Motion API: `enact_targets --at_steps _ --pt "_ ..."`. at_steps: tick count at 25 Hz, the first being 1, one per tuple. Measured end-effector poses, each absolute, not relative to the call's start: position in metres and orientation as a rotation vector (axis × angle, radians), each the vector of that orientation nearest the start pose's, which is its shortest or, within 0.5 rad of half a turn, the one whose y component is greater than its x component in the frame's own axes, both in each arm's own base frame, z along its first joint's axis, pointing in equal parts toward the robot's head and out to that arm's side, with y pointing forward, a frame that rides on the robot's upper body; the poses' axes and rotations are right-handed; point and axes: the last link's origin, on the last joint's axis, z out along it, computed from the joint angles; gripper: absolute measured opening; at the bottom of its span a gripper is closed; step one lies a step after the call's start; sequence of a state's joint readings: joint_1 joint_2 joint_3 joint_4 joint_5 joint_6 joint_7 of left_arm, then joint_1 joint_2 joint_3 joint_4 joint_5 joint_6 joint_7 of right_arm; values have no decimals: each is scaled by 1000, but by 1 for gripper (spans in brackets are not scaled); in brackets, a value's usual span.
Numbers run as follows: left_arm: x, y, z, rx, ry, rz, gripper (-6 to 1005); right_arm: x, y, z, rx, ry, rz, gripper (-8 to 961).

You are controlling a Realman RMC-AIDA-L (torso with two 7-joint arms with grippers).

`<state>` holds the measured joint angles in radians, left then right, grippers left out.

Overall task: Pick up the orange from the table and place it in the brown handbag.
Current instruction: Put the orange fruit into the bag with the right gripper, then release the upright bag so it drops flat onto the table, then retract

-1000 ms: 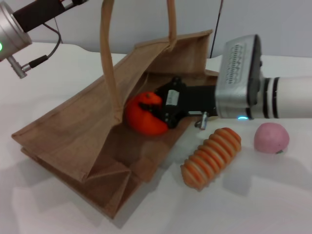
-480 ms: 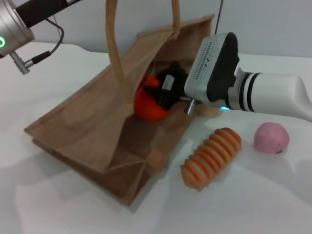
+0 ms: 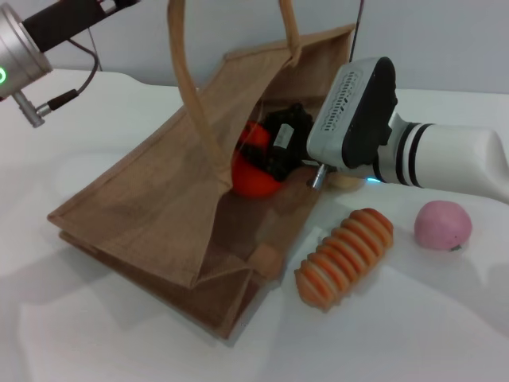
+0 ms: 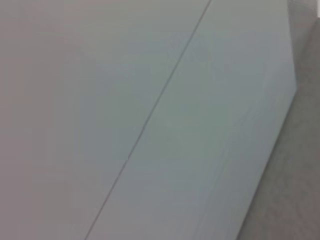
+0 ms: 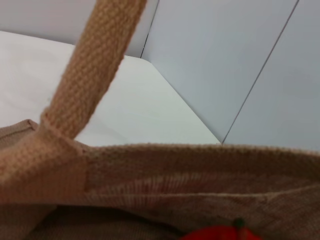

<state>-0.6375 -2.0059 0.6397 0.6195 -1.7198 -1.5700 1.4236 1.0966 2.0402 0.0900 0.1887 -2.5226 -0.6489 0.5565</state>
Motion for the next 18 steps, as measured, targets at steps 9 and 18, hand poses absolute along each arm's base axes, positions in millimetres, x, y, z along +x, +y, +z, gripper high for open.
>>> enact_targets --at_steps 9,18 --pt "-214 392 91 -2189 -853 -1450 114 162 415 -121 -2612 11 349 438" --pt "-238 397 87 -2116 -935 -1385 114 199 406 -97 -2540 139 467 804"
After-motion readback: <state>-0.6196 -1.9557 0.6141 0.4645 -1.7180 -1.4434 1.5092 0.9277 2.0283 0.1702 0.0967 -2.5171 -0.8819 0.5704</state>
